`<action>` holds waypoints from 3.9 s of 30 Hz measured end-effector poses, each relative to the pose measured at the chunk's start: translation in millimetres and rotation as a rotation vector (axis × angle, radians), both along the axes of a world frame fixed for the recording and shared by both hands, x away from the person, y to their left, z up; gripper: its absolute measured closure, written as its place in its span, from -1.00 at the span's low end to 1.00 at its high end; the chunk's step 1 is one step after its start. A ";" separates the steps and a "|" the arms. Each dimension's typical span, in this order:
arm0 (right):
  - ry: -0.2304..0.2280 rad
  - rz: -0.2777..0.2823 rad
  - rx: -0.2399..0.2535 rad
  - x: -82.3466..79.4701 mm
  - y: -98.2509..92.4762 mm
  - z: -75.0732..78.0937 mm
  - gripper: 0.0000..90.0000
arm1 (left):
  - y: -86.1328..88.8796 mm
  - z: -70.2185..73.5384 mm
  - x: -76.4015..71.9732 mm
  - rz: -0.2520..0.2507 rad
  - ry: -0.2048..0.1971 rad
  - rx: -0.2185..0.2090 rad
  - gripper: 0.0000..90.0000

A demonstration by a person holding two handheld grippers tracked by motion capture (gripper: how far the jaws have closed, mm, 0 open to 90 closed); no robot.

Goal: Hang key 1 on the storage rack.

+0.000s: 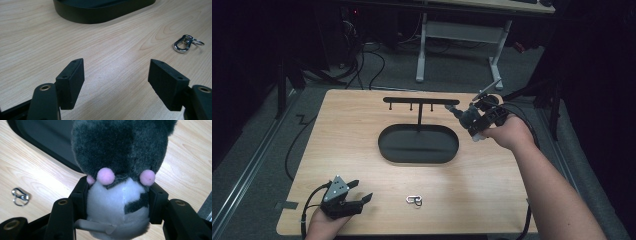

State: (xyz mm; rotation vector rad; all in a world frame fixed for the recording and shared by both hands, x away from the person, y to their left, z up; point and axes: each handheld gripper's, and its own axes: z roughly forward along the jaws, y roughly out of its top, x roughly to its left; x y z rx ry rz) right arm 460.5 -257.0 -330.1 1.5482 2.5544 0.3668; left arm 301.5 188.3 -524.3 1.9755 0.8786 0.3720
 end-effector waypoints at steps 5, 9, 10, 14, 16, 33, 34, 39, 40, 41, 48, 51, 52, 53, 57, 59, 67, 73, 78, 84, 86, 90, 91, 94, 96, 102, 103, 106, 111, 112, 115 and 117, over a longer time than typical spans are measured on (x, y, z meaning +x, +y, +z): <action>-0.004 0.007 0.006 -0.9 0.5 -15.3 0.06 | -0.9 -0.6 -0.2 -0.003 0.002 0.004 -0.33; -0.019 0.004 0.015 0.2 3.5 -32.4 0.05 | -0.9 -0.6 -0.5 -0.005 0.004 0.006 -0.33; -0.020 -0.003 0.021 0.2 4.6 -34.9 0.05 | -1.1 -0.6 -0.5 -0.005 0.004 0.006 -0.33; -0.026 0.006 0.029 2.0 8.1 -45.6 0.04 | -1.2 -0.8 -0.4 -0.006 0.004 0.008 -0.33; -0.032 0.009 0.031 4.1 11.3 -52.7 0.04 | -1.3 -0.9 -0.5 -0.009 0.005 0.010 -0.33; -0.027 -0.010 0.042 18.8 21.5 -78.7 -0.02 | -3.5 -1.8 -1.3 -0.023 0.003 0.021 -0.33; -0.028 -0.016 0.047 20.0 21.4 -80.5 -0.03 | -3.5 -1.9 -1.3 -0.023 0.004 0.021 -0.33; -0.023 -0.030 0.063 24.3 21.2 -89.8 -0.08 | -2.7 -1.7 -0.9 -0.025 0.006 0.023 -0.33; -0.025 -0.036 0.068 24.7 21.5 -91.0 -0.08 | -2.6 -1.8 -0.8 -0.025 0.006 0.022 -0.33; -0.029 -0.036 0.075 25.3 21.6 -92.5 -0.10 | -2.7 -1.8 -0.8 -0.025 0.007 0.020 -0.33; -0.034 -0.049 0.075 27.8 23.5 -95.8 -0.27 | -2.8 -1.7 -0.7 -0.023 0.003 0.018 -0.33; -0.046 -0.049 0.082 24.6 22.8 -91.4 -0.29 | -2.6 -1.9 -0.2 -0.026 0.006 0.021 -0.33; -0.046 -0.049 0.081 23.7 22.7 -90.3 -0.29 | -2.9 -2.0 0.0 -0.025 0.005 0.020 -0.33; -0.054 -0.044 0.078 21.2 21.9 -88.2 -0.29 | -3.1 -2.0 0.1 -0.025 0.005 0.021 -0.33; -0.079 -0.028 0.101 9.2 19.4 -81.7 -0.28 | -3.9 -1.5 0.3 -0.028 0.004 0.024 -0.34; -0.089 -0.028 0.117 1.3 17.0 -81.1 -0.26 | -4.9 -1.7 0.2 -0.030 0.003 0.022 -0.34; -0.146 0.025 0.112 -33.1 14.0 -91.1 -0.11 | -8.4 -1.8 -1.2 -0.041 0.011 0.024 -0.33; -0.214 0.065 0.086 -60.2 14.4 -100.5 0.01 | -10.8 -1.7 -2.2 -0.044 0.019 0.019 -0.32; -0.282 0.070 0.136 -89.8 11.4 -118.4 0.05 | -14.2 -1.9 -3.6 -0.050 0.029 0.017 -0.30; -0.316 0.050 0.227 -115.8 3.0 -140.3 0.08 | -20.1 -2.1 -5.7 -0.067 0.041 0.020 -0.29; -0.338 0.030 0.275 -125.9 -1.2 -149.3 0.08 | -21.9 -2.1 -6.1 -0.072 0.048 0.017 -0.28; -0.390 0.000 0.354 -145.2 -9.1 -165.8 0.08 | -26.3 -2.4 -6.9 -0.084 0.054 0.019 -0.26; -0.402 -0.006 0.370 -148.9 -10.4 -168.5 0.08 | -27.3 -2.5 -7.0 -0.088 0.056 0.022 -0.25; -0.438 -0.022 0.407 -165.5 -14.6 -182.2 0.09 | -31.9 -2.4 -8.1 -0.093 0.064 0.026 -0.17; -0.417 -0.012 0.403 -166.6 -14.3 -181.7 0.06 | -34.8 -1.7 -8.4 -0.099 0.069 0.019 -0.14; -0.462 -0.067 0.504 -168.3 -23.2 -178.2 0.21 | -51.9 -2.0 -9.0 -0.091 0.113 0.028 0.60; -0.463 -0.064 0.502 -167.8 -22.7 -178.4 0.21 | -56.4 -1.9 -7.7 -0.089 0.118 0.036 0.67; -0.457 -0.050 0.492 -167.6 -20.3 -179.1 0.21 | -68.1 -3.2 -5.2 -0.094 0.126 0.057 0.81; -0.458 -0.017 0.486 -168.5 -17.4 -178.1 0.21 | -101.0 -7.1 0.1 -0.115 0.135 0.083 0.86; -0.456 -0.015 0.491 -168.3 -17.8 -178.2 0.21 | -108.1 -6.5 1.3 -0.122 0.132 0.093 0.86; -0.452 -0.013 0.499 -169.3 -19.5 -178.9 0.23 | -121.2 -5.2 1.6 -0.142 0.139 0.101 0.86; -0.453 -0.009 0.506 -169.6 -22.2 -178.5 0.23 | -133.0 -4.5 -1.1 -0.165 0.145 0.095 0.86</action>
